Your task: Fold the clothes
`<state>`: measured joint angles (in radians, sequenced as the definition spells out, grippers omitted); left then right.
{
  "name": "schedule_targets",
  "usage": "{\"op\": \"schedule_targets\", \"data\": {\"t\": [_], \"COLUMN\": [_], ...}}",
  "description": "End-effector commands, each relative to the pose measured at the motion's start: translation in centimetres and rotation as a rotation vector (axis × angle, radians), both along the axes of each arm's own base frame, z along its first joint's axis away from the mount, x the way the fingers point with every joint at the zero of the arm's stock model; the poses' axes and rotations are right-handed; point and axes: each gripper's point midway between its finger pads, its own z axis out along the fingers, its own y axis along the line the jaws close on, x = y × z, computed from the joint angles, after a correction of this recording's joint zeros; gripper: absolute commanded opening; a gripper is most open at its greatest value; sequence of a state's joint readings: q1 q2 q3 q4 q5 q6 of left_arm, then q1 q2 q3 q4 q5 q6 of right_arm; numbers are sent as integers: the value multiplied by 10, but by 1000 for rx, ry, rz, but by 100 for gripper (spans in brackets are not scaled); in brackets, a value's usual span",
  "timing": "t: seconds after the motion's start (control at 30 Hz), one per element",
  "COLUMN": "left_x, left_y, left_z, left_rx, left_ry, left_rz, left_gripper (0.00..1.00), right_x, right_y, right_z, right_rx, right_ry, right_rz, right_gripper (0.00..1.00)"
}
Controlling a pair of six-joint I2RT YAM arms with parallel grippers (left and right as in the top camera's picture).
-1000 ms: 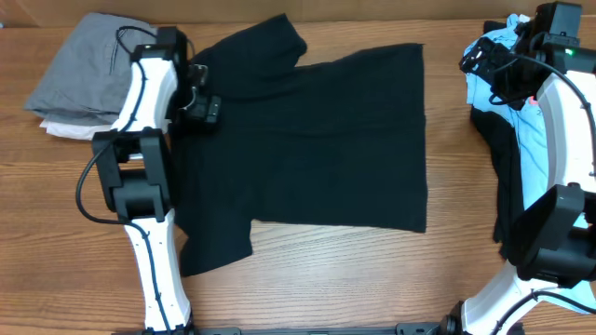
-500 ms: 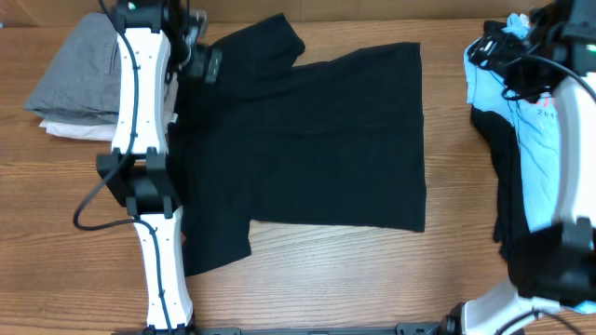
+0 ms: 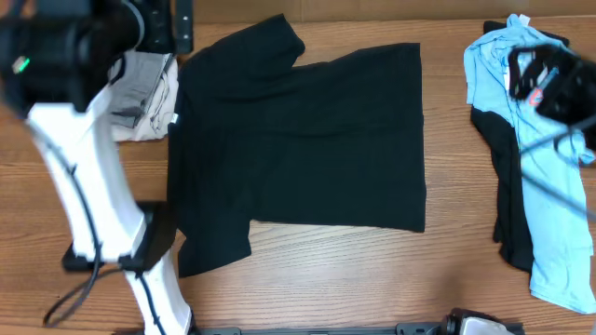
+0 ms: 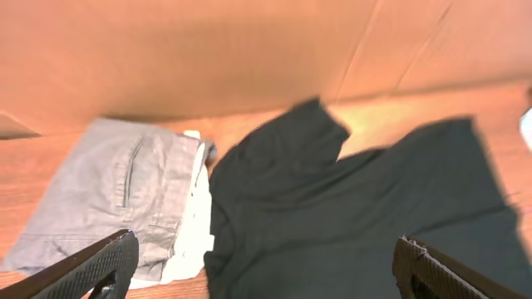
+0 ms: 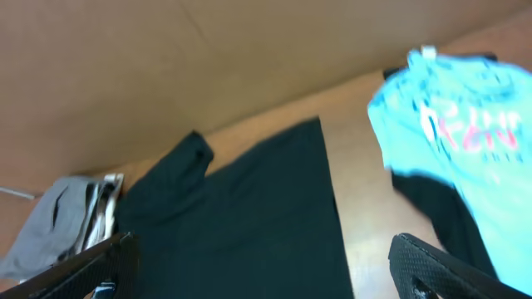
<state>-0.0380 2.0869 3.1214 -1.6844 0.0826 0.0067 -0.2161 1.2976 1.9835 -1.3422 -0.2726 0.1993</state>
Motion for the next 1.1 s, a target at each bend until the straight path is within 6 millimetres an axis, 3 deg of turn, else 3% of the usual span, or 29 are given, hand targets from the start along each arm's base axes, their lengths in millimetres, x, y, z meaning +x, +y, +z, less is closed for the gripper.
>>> {"op": "schedule_targets", "data": {"t": [0.0,0.13,0.27,0.43,0.6,0.63,0.8,0.9,1.07], "left_x": [-40,-80,-112,-155,-187,-192,-202,-201,-206], "left_y": [-5,-9,14,44,50,50,51,45,35], "left_z": [37,47,18,-49,-124,-147,-228,-272,-327], "left_rx": [-96,-122,-123,-140,-167,-184,-223,-236,-292], "left_ry": [-68,-54,68,262,452,497,609,663,728], "left_rz": [36,59,246,541,719,777,953,961,965], "left_gripper": [100,100,100,100,100,100,97,95,93], "right_x": [-33,-71,-93,-96,-87,-84,-70,-62,-56], "right_y": [-6,-13,-17,-19,-17,-15,-4,9,24], "right_z": [8,-9,-28,-64,-116,-136,-199,-238,-285], "right_rx": [8,58,91,125,153,165,206,225,244], "right_ry": [0,95,195,332,482,527,630,667,702], "right_rz": [-98,-230,-314,-360,-359,-351,-297,-243,-190], "right_gripper": [100,100,100,100,100,100,100,100,99]}}
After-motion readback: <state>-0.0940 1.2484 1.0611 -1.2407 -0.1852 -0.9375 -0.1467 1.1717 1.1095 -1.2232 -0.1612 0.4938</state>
